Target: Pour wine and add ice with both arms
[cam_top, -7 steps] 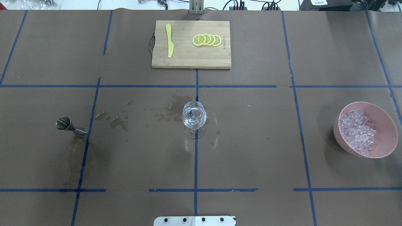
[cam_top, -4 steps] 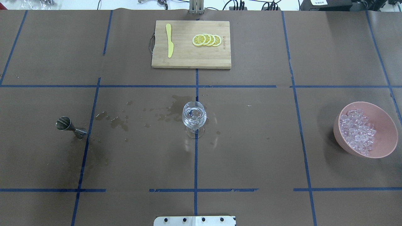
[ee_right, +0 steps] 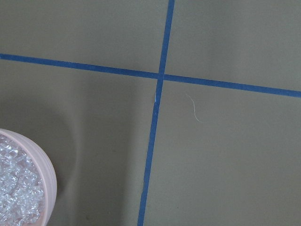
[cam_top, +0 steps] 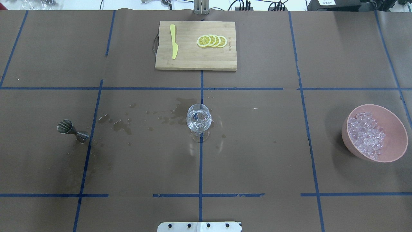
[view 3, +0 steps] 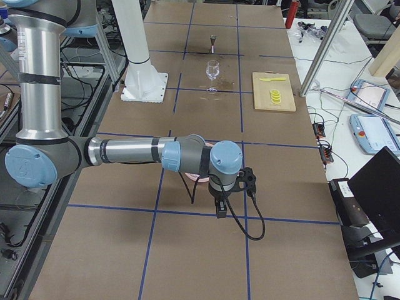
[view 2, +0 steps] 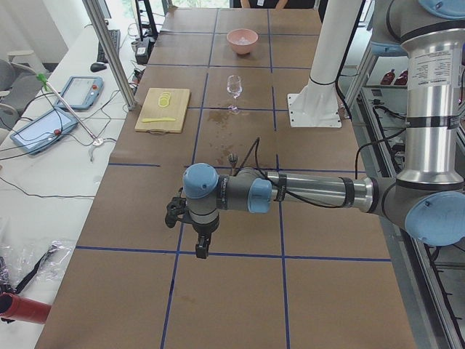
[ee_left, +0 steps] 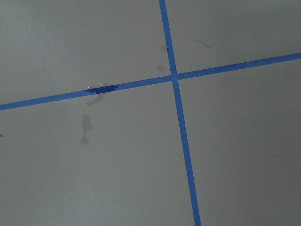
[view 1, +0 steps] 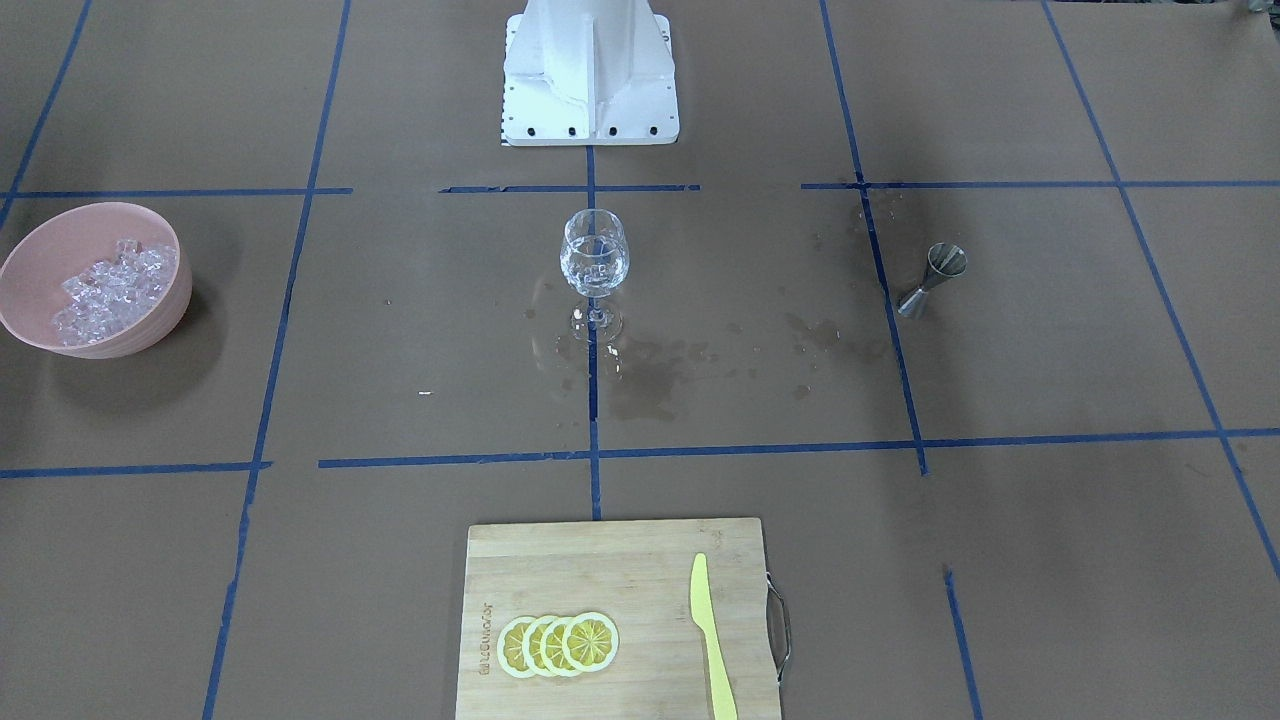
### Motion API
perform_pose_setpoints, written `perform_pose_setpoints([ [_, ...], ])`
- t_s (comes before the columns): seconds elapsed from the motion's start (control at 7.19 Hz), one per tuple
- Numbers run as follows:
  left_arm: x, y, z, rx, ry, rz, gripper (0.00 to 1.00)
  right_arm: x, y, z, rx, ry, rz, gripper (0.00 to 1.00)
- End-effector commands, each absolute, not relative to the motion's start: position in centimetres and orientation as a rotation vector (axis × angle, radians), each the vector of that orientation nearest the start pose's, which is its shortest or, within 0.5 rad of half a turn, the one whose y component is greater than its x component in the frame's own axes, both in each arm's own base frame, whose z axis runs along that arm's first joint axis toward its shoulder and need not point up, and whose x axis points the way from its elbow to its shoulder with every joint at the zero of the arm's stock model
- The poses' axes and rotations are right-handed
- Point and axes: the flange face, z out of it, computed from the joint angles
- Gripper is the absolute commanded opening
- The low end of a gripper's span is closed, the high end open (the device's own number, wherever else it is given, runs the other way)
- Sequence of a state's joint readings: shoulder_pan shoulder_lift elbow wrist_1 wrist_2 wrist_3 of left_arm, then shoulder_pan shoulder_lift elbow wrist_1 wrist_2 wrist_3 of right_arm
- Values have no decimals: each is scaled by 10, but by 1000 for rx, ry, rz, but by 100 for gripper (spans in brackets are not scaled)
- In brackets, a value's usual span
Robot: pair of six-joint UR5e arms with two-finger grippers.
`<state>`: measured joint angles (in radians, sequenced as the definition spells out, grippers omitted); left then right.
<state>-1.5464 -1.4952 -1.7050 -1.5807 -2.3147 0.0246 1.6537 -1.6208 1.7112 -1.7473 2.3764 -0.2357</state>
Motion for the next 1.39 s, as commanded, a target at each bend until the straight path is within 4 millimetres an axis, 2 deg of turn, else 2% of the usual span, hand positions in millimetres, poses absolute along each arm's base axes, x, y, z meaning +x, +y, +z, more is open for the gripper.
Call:
perform_pose_setpoints([
  [0.0,-50,-466,626,47,811,29,100,101,-454,639,22,-805,-85,100],
  [0.28,-50,-467,623,62,811,36,100,101,-453,651,-1,-806,-77,100],
  [1.25,-50,-470,619,71,808,40,100,101,-465,644,42,-775,-85,100],
])
